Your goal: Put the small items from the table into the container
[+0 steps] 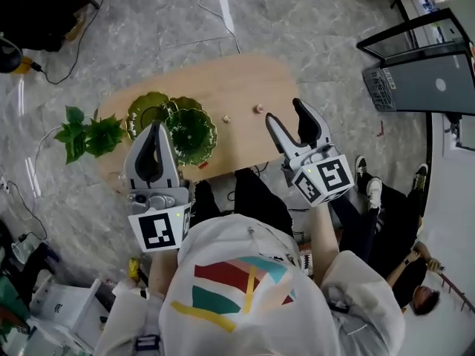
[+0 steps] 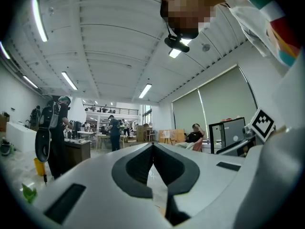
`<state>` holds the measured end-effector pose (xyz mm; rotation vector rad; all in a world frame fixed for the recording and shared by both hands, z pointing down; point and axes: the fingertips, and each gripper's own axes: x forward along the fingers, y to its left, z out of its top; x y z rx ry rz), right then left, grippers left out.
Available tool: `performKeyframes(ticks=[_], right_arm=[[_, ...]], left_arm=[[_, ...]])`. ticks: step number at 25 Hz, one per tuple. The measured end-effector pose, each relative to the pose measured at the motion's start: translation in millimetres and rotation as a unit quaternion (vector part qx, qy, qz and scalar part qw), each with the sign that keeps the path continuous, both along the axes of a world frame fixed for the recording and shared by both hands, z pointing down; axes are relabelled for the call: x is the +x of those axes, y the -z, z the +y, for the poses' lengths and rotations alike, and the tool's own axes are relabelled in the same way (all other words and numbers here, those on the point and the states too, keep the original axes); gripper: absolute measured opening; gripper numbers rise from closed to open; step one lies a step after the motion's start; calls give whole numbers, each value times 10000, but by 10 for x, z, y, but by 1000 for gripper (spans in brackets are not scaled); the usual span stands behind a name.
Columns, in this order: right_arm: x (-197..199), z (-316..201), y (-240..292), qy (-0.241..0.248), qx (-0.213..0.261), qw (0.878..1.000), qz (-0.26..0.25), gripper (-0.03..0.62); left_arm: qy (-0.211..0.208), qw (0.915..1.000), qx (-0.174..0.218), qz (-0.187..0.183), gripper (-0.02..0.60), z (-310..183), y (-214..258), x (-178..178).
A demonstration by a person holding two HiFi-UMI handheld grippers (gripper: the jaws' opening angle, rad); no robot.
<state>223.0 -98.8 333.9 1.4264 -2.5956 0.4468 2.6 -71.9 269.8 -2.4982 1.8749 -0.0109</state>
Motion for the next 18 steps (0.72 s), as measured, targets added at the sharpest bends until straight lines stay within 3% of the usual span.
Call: performKeyframes(ticks=[6, 13, 18], right_arm=[[478, -326, -1610, -122, -1142, 9885, 984, 264], [521, -257, -3455, 444, -2455, 9473, 2011, 262], [516, -277, -4112, 562, -2861, 9280, 2320, 262]], left_arm=[[-94, 9998, -175, -16, 9, -113, -298, 196], [87, 9980, -593, -202, 8, -149, -955, 103], [249, 9965, -770, -203, 8, -90, -1279, 63]])
